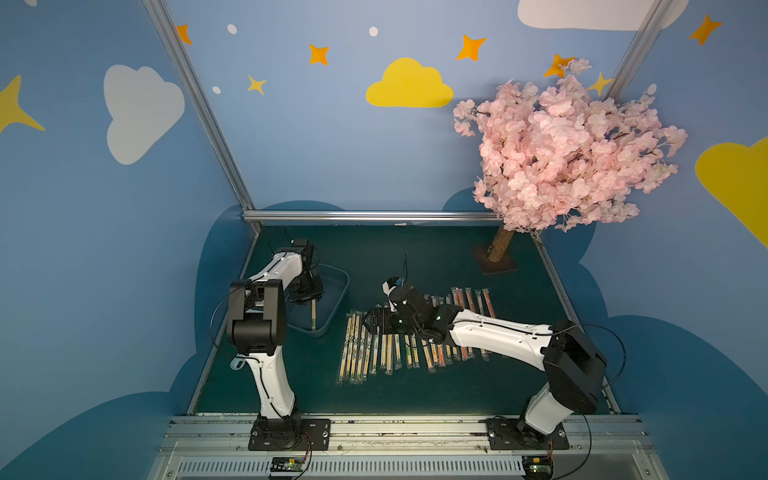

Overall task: Take the paired disposable chopsticks out of the storage box
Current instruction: Pick up the paired disposable chopsticks from the storage box.

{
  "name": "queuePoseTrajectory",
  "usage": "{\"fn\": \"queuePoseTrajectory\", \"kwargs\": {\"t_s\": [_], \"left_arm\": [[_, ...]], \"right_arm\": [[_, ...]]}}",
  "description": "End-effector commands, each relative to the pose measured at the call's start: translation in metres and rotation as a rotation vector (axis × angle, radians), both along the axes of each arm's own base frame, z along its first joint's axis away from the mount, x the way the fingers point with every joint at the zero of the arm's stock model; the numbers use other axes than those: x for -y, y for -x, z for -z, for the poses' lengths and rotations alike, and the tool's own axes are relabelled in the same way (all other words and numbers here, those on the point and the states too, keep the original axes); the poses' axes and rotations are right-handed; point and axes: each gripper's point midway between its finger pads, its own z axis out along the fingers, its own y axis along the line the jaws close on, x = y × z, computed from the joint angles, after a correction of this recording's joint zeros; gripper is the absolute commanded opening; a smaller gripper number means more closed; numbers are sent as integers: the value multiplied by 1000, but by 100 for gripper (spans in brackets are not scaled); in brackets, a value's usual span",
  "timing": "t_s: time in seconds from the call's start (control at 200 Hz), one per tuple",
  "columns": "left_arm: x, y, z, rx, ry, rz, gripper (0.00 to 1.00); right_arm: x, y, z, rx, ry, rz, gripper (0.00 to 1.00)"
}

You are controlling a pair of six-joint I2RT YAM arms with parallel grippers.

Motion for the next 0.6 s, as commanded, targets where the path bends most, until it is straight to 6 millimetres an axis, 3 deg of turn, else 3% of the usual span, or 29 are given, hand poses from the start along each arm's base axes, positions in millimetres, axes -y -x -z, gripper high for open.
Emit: {"fn": "queuePoseTrajectory", "kwargs": {"t_s": [0.0, 0.22, 0.596], "left_arm": [[-3, -3, 8, -21, 12, 10, 40], [-3, -1, 20, -52, 31, 12, 38], [3, 2, 17, -44, 55, 7, 16]], "right_arm": [[0, 0, -12, 30, -16, -4, 95], [3, 0, -13, 34, -17, 4, 95], [3, -1, -14, 38, -19, 6, 95]]}}
